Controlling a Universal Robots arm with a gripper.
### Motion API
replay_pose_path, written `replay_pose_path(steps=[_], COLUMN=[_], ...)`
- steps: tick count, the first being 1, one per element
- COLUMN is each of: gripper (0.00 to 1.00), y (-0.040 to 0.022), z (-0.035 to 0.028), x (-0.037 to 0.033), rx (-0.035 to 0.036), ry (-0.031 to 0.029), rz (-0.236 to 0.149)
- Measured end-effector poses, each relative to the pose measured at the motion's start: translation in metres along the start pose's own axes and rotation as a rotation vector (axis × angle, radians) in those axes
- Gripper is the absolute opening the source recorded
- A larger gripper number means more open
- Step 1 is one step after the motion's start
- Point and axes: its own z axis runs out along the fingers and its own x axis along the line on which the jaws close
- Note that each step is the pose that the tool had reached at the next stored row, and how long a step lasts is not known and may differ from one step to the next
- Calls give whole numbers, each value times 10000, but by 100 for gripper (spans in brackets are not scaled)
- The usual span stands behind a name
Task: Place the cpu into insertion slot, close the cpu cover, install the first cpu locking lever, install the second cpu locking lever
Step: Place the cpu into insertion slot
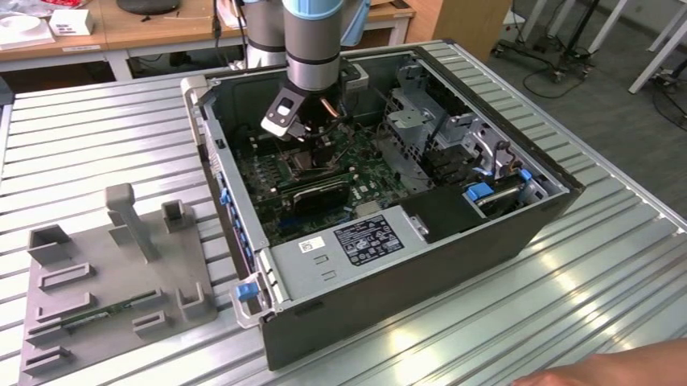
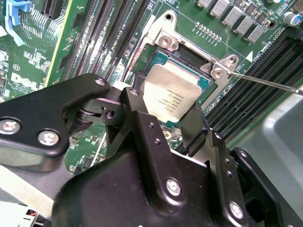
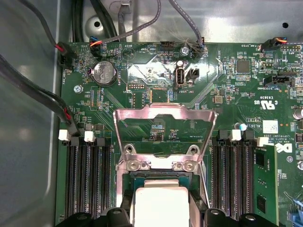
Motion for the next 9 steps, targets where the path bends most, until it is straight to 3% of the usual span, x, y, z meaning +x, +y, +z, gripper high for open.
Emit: replay_pose_path(steps=[9], gripper=[54], y=[18], z=[2], x=[0], rx=[-4], ry=[-12], rz=[209])
